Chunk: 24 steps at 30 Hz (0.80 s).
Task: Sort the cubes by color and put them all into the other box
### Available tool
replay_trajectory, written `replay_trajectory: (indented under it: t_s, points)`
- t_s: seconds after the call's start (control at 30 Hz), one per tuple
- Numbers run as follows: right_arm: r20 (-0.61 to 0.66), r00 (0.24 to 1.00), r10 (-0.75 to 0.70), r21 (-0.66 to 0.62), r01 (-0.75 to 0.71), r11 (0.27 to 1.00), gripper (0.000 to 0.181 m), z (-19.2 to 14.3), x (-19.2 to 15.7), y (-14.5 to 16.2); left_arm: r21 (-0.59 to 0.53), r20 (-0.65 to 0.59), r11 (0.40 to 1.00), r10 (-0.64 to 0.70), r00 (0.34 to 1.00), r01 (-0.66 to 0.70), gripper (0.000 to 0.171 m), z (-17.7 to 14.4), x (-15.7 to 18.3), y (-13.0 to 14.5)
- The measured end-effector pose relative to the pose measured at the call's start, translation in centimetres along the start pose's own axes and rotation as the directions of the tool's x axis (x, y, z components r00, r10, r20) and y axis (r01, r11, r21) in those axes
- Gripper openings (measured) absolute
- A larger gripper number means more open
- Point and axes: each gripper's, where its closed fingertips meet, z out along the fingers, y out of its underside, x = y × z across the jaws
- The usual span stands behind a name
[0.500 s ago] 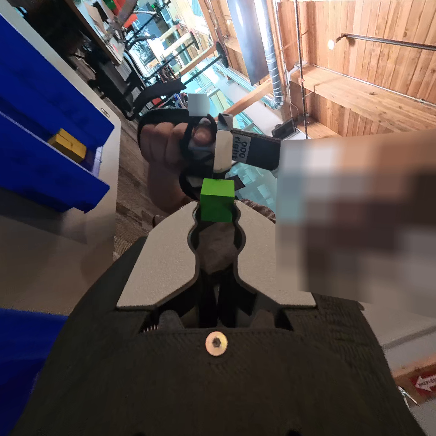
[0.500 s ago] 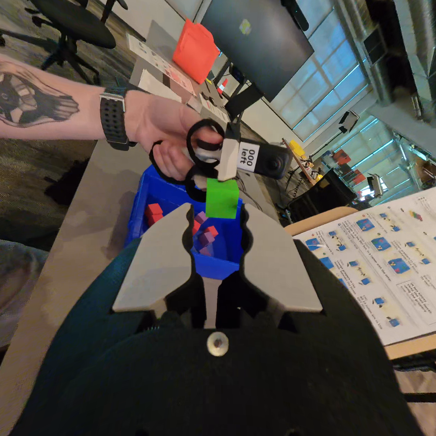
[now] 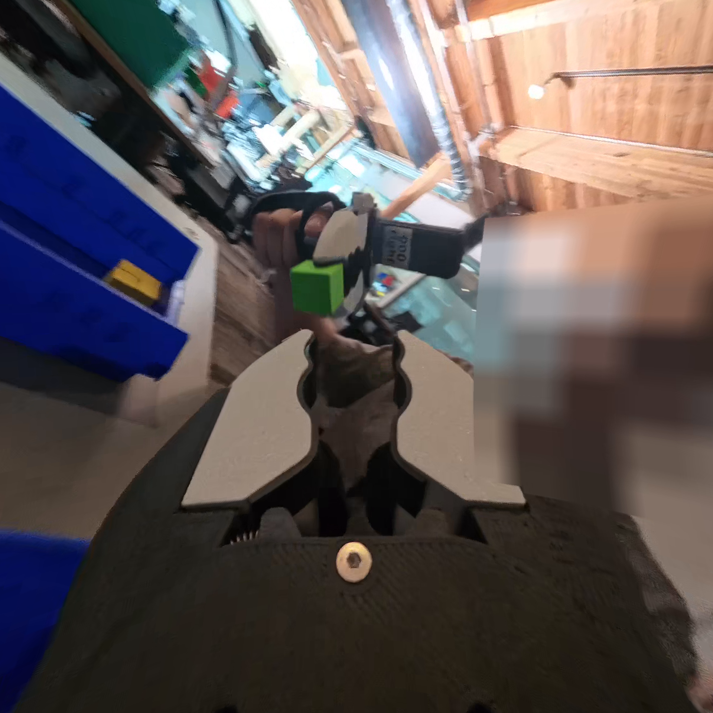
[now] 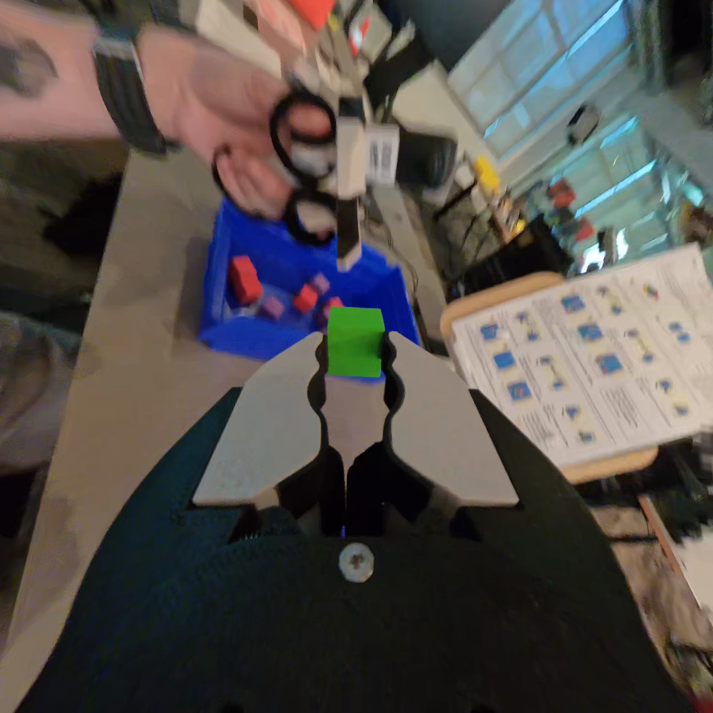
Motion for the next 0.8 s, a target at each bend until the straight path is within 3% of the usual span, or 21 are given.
replay_trajectory:
  t_s: [0.03,0.1,0.2,0.33,0.43,0.6,0.8]
  points:
    - [0.006,1.000,0.012,-0.079,-0.012,0.997,0.026,-0.9,0.4,1.9,0.009,0.082,0.999,0.030,0.996,-0.031,0.031,-0.6,-0.6,0.0]
    - [0.060,0.994,0.095,-0.265,-0.076,0.961,0.026,-2.6,0.6,7.0,0.018,0.207,0.996,0.081,0.975,-0.086,0.028,-1.9,-1.2,0.2]
    - [0.168,0.936,0.309,-0.570,-0.163,0.806,0.026,-4.6,-1.5,16.1,0.049,0.224,0.993,0.097,0.970,-0.110,0.024,-3.4,-0.9,0.5]
    - [0.293,0.803,0.519,-0.765,-0.129,0.631,0.027,-5.3,-6.4,23.0,0.053,0.215,0.994,0.079,0.973,-0.093,0.021,-4.2,-0.7,0.5]
    - [0.333,0.763,0.554,-0.811,-0.068,0.581,0.027,-5.0,-7.9,25.2,0.055,0.231,0.993,0.091,0.969,-0.107,0.020,-4.5,-0.6,0.5]
    - [0.396,0.706,0.587,-0.789,-0.066,0.611,0.027,-3.9,-8.6,24.6,0.046,0.242,0.992,0.105,0.965,-0.120,0.020,-4.7,-0.3,0.7]
    - [0.410,0.665,0.625,-0.815,-0.040,0.577,0.027,-4.0,-9.0,24.6,0.050,0.242,0.992,0.101,0.965,-0.116,0.020,-5.1,-0.4,0.6]
